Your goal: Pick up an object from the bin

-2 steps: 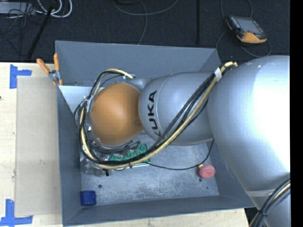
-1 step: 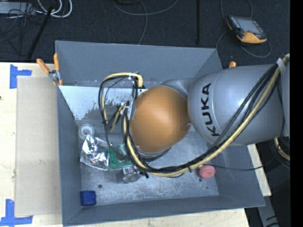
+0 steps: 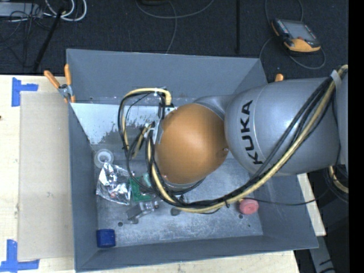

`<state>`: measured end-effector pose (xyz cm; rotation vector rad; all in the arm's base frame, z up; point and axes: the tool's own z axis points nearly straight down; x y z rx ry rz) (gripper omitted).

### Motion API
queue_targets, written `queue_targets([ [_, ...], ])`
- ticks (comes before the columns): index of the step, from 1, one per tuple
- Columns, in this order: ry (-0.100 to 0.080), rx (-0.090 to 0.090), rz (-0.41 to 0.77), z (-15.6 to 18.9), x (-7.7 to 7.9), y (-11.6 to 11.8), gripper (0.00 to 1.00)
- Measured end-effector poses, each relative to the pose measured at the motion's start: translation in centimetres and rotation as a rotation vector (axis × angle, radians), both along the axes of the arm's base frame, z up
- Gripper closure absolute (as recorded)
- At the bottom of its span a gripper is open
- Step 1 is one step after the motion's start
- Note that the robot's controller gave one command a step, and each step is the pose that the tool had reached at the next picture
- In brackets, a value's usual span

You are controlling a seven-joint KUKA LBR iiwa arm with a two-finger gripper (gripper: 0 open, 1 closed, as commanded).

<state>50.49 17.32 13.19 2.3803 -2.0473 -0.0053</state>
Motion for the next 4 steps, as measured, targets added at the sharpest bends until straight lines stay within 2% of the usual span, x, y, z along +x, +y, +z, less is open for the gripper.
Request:
queue_targets([
  [1,-0.007,-0.002,0.06,4.4,2.3,-9.8,0.0],
  [2,-0.001,0.001,0.064,4.3,2.1,-9.3,1.0],
  [3,0.002,0.0,-0.199,-2.0,3.8,-4.0,1.0],
  [4,0.0,0.0,-0.203,-1.9,3.9,-4.2,0.0],
])
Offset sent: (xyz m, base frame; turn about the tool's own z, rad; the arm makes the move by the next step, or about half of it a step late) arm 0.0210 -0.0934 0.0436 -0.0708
